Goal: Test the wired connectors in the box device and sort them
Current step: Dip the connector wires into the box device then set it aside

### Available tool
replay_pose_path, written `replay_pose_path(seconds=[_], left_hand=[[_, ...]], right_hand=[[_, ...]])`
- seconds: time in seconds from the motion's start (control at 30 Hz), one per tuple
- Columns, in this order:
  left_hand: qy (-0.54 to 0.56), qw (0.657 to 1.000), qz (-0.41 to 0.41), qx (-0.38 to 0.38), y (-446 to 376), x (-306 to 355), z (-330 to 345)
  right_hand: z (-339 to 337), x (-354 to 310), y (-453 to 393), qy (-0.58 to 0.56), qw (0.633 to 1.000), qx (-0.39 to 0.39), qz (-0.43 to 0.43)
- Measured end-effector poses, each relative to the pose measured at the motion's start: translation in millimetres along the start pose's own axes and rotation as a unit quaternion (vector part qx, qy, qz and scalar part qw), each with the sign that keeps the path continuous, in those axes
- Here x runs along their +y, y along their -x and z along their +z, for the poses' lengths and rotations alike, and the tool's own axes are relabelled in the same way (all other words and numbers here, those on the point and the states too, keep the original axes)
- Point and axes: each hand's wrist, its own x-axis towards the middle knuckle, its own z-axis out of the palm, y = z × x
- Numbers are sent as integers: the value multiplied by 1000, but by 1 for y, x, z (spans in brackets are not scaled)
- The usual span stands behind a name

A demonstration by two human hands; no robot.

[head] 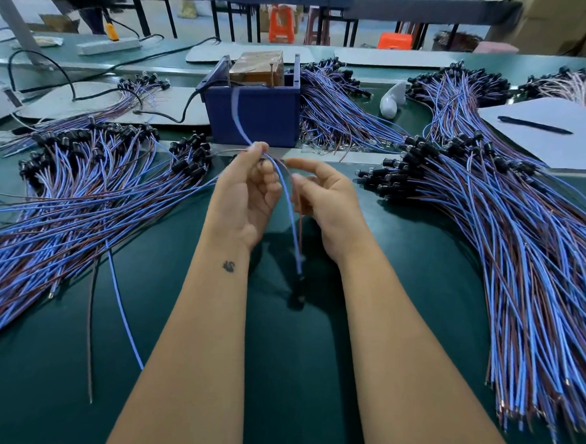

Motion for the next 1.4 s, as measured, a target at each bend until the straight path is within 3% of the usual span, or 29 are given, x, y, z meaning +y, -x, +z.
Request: replay_pose_path(seconds=[0.07,0.17,0.23,0.3,0.4,0.5,0.57,0.73,0.87,1.03,1.13,1.3,1.4], left_hand=[[22,1000,20,7,-1,0,-2],[-95,992,72,39,-3,-9,-4],[-178,978,98,48,-4,-16,-5],[-260,957,118,46,-3,-20,-6],[-367,917,154,-21,4,-24,-3],[-399,893,175,-111,15,-34,8],[-416,879,190,-137,20,-46,16],[-447,845,242,-166,28,-70,32],[-491,821,201,-213,38,-88,44],[-603,720,208,-273,47,-99,51],[-620,712,202,-261,46,-99,53],[-633,723,178,-214,43,-99,52],[-655,717,185,-153,37,-96,50]], right_hand=[[-3,0,0,-12,998,-53,-7],[-4,-3,3,-142,985,-96,-31],[-6,-4,2,-228,970,-78,-38],[-10,-4,-1,-238,970,-9,-39],[-19,-2,-5,-122,984,122,-37],[-29,-3,-9,-17,979,201,-35],[-37,-9,-11,30,977,209,-36],[-71,-32,-12,183,973,142,-14],[-108,-58,-13,382,914,134,-14],[-161,-90,-7,572,804,162,-15],[-182,-96,0,625,761,171,31],[-179,-86,6,659,720,199,86],[-154,-81,3,665,690,284,32]])
